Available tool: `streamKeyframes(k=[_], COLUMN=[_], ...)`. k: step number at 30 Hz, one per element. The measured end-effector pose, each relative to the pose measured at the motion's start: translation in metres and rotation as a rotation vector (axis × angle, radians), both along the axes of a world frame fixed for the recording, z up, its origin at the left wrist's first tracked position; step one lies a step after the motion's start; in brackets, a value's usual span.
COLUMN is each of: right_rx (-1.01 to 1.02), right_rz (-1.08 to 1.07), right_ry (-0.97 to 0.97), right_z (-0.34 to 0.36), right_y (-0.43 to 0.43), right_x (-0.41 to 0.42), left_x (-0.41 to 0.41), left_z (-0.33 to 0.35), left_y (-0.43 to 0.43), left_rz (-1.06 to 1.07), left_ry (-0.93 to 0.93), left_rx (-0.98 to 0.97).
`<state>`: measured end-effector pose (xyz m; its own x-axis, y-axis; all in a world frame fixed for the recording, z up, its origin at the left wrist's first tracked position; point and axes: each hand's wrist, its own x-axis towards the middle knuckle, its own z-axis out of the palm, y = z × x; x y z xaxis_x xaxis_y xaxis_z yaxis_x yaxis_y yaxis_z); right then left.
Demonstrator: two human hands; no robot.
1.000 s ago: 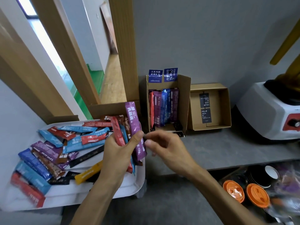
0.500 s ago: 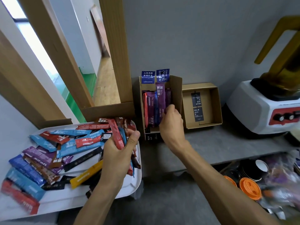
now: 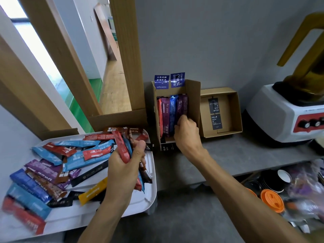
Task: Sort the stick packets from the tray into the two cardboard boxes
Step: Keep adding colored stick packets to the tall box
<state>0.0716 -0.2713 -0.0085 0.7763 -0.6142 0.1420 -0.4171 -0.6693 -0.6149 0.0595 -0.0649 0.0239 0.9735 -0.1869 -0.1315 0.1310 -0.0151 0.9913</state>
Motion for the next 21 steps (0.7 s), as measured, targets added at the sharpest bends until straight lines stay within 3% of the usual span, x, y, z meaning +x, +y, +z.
streamKeyframes(k=[5, 11, 16, 21], right_rx=[-0.042, -0.014, 0.224, 0.458], right_rz=[0.043, 0.051, 0.116, 0.411], right_ry=[0.057, 0.066, -0.104, -0.033], right_z=[0.000, 0.002, 0.017, 0.033], right_y=[-0.005, -0.004, 0.023, 0.050], right_x=[0.012, 0.010, -0.044, -0.084], left_x=[-0.002, 0.000, 0.003, 0.005], left_z=[0.005, 0.012, 0.013, 0.024], left_y=[-0.004, -0.007, -0.014, -0.026], left_rz=[-0.017, -0.037, -0.011, -0.085], left_ry=[0.045, -0.052, -0.031, -0.043], left_rx=[-0.098, -0.039, -0.043, -0.118])
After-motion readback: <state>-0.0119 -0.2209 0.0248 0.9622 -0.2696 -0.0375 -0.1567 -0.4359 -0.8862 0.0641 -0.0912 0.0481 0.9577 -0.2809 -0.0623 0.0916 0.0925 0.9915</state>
